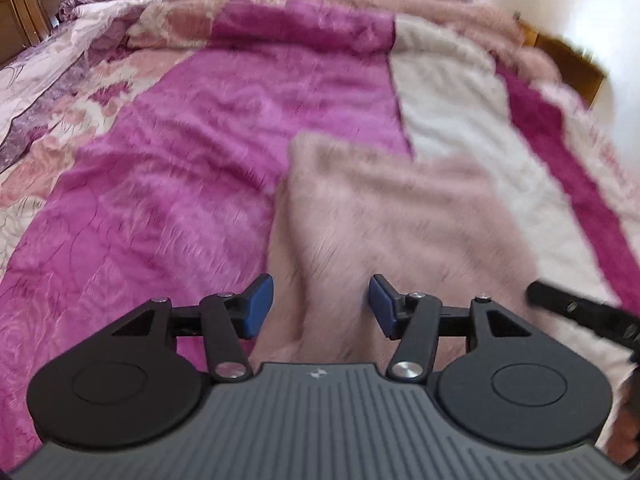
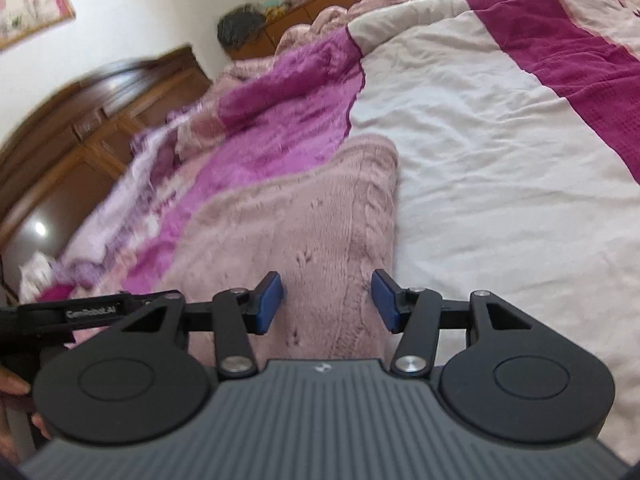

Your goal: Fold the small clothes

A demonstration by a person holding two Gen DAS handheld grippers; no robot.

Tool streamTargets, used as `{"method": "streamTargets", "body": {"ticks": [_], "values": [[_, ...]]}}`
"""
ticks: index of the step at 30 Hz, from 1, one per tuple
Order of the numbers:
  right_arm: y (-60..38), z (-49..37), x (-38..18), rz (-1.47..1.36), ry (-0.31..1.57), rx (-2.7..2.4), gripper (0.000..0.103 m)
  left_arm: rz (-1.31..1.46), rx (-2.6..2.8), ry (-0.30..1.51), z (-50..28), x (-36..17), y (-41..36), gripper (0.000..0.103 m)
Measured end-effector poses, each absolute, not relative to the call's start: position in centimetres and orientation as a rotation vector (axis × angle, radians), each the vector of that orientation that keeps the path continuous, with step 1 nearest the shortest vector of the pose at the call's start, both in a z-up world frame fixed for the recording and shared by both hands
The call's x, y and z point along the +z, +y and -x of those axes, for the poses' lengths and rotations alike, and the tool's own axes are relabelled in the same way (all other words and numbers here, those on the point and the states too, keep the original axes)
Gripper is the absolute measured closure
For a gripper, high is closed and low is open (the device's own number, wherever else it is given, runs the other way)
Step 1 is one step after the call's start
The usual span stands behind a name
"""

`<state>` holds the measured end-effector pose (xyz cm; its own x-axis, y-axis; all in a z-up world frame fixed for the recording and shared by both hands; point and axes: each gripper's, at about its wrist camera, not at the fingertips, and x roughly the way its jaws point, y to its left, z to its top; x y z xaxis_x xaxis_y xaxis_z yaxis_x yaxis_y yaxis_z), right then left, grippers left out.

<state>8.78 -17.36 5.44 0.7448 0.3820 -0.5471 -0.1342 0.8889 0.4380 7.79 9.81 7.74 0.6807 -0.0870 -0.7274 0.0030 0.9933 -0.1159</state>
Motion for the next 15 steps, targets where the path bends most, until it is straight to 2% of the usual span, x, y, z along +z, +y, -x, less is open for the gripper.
{"method": "streamTargets", "body": {"ticks": [3, 7, 10, 15], "values": [[-17.5, -8.8, 5.4, -0.375, 0.693, 0.303, 0.05, 0.087, -0.042, 0.832, -7.6, 6.9, 10.1, 0.037], [-18.7, -9.3, 5.6, -0.447, 0.693, 0.312, 0.049, 0.122, -0.049, 0.821, -7.8, 7.2, 10.7, 0.036], [-19.8, -9.9, 5.7, -0.522, 0.682, 0.301, 0.02, 0.159, -0.073, 0.812, -8.2, 7.5, 11.1, 0.029], [-20.7, -11.7, 4.7, -0.588, 0.748, 0.34, 0.019, 0.198, -0.068, 0.844, -9.4, 6.7, 11.4, 0.019]]}}
